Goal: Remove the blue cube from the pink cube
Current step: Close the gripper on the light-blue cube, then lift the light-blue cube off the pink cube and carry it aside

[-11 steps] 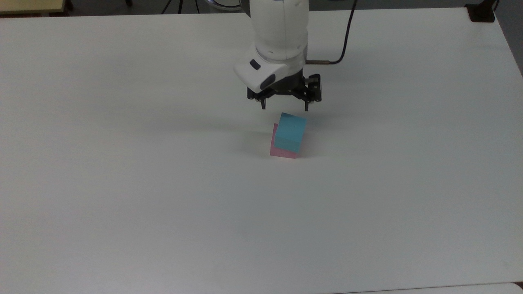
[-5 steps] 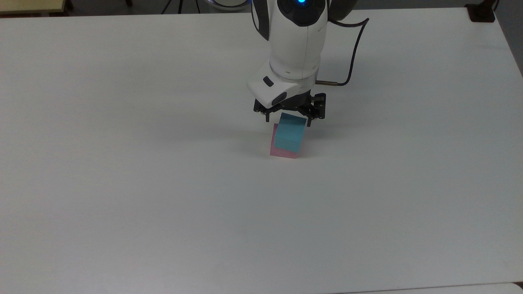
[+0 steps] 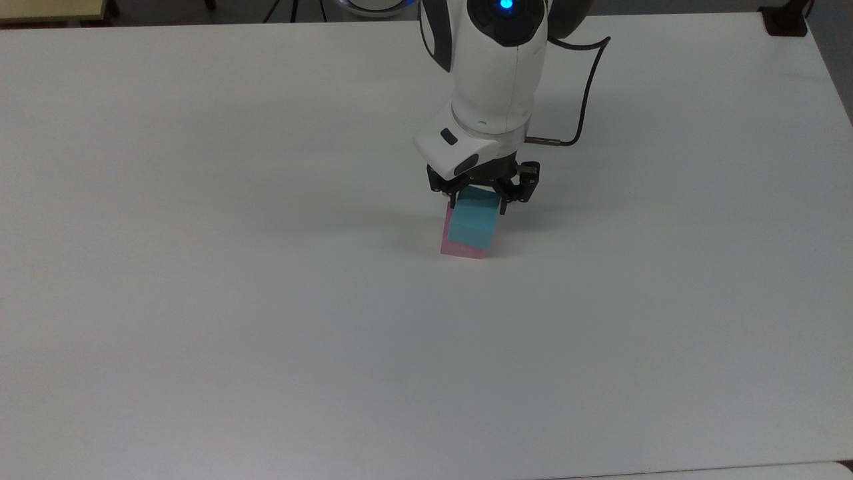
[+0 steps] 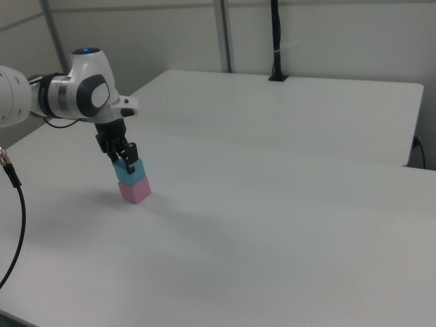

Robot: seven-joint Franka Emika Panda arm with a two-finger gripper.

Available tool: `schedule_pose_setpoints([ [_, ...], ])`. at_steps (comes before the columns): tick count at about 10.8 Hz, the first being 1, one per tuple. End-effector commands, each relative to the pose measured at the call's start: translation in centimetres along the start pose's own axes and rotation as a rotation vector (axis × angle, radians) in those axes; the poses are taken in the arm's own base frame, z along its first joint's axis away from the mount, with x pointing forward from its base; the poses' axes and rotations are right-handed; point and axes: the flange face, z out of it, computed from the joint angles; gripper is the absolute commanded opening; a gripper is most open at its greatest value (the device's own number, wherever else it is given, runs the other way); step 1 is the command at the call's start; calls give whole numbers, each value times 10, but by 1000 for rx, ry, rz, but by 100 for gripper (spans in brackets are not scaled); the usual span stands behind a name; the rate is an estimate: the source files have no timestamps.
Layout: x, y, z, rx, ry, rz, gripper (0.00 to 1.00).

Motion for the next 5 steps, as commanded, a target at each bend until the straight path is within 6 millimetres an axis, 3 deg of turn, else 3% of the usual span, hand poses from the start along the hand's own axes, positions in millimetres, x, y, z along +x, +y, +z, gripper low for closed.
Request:
schedule_pose_setpoints([
  [1, 0, 6, -33, -4, 54, -47, 62],
  [2, 0, 25, -55, -4, 68, -99, 58],
  [5, -4, 107, -74, -43, -25, -233, 59],
])
